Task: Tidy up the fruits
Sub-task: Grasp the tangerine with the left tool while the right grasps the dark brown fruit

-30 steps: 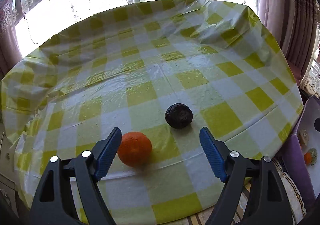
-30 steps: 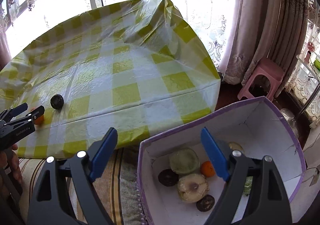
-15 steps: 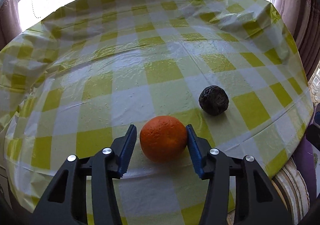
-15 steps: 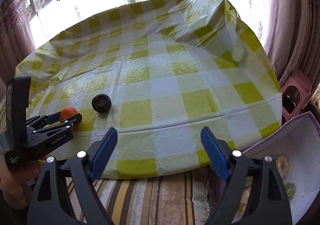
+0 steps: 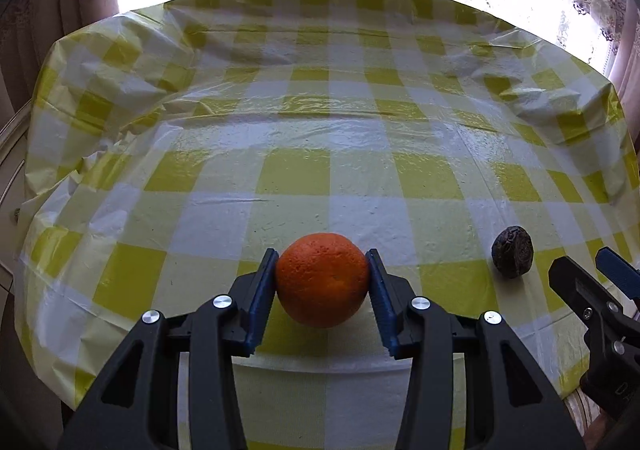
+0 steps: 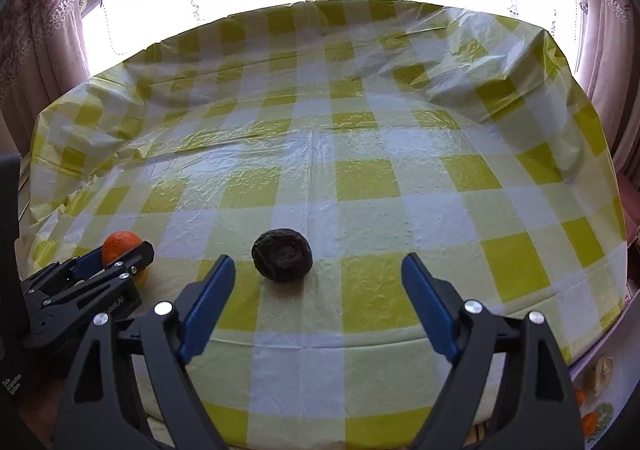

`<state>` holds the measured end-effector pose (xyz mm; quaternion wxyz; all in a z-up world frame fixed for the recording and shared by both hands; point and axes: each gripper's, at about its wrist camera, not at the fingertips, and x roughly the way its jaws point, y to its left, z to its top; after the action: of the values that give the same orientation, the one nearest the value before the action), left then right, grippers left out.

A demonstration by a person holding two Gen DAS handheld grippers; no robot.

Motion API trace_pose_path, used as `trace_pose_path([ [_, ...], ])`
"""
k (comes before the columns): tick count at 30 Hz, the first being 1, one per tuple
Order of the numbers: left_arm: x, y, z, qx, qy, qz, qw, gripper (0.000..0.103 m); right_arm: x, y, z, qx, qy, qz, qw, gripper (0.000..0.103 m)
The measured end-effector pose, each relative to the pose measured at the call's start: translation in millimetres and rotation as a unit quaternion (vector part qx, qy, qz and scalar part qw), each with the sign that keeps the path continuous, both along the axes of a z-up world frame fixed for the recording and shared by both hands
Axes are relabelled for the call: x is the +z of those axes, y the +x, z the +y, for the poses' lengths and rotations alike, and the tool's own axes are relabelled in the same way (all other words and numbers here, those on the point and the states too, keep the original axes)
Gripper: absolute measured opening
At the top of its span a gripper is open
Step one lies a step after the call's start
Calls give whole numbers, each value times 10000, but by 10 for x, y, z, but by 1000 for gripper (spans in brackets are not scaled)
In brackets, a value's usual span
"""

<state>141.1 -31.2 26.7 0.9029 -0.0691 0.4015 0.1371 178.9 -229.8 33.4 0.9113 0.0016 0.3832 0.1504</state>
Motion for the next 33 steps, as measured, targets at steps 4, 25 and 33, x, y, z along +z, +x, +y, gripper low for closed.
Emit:
trace_pose_path([
  [4, 17, -54, 220, 473, -72, -103, 9988, 44, -39, 118, 181, 100, -42, 17, 9999, 80],
  [25, -12, -72, 367, 645, -201, -136, 9976, 44, -243, 281, 421, 300, -118, 349, 9989, 39],
  [33, 11, -80, 316, 536, -167, -229, 9982, 44, -194, 177, 404, 353, -136, 292, 9989, 38],
])
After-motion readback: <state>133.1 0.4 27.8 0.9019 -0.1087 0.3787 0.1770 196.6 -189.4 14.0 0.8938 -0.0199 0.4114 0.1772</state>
